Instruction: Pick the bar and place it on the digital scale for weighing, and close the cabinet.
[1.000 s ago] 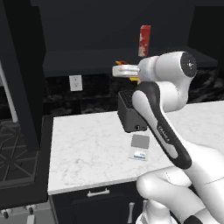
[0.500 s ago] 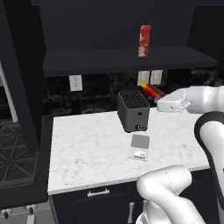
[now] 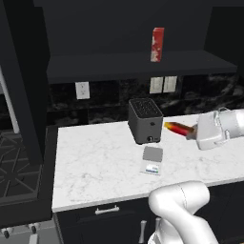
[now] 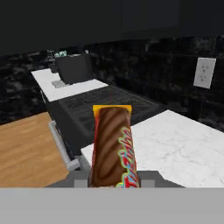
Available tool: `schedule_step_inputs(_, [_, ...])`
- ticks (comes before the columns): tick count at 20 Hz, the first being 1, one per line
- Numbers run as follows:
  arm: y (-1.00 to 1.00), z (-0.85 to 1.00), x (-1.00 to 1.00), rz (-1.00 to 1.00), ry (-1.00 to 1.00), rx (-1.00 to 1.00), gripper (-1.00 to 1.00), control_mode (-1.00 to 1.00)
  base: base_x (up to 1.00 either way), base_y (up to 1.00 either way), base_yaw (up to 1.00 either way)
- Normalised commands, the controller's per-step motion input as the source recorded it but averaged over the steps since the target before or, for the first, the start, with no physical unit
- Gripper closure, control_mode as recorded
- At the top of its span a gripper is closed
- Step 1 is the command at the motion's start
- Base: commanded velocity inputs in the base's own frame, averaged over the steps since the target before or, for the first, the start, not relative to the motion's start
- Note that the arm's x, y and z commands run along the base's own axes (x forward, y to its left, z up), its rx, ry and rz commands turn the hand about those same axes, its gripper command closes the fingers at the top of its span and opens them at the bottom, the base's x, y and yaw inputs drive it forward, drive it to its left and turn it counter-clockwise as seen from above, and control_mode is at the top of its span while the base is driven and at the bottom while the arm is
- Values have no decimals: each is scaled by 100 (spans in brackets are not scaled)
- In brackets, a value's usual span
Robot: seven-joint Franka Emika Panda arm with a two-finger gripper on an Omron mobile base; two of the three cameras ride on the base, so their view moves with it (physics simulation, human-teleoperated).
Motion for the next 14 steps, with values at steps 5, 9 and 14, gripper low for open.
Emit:
schedule_step_inputs(5, [0, -98, 20, 26, 0, -22, 100, -100, 0, 0, 0])
schedule_step_inputs(9, [-18, -83, 52, 24, -1, -2, 100, -100, 0, 0, 0])
schedule_step_inputs(14, [-11, -54, 65, 10, 0, -1, 100, -100, 0, 0, 0])
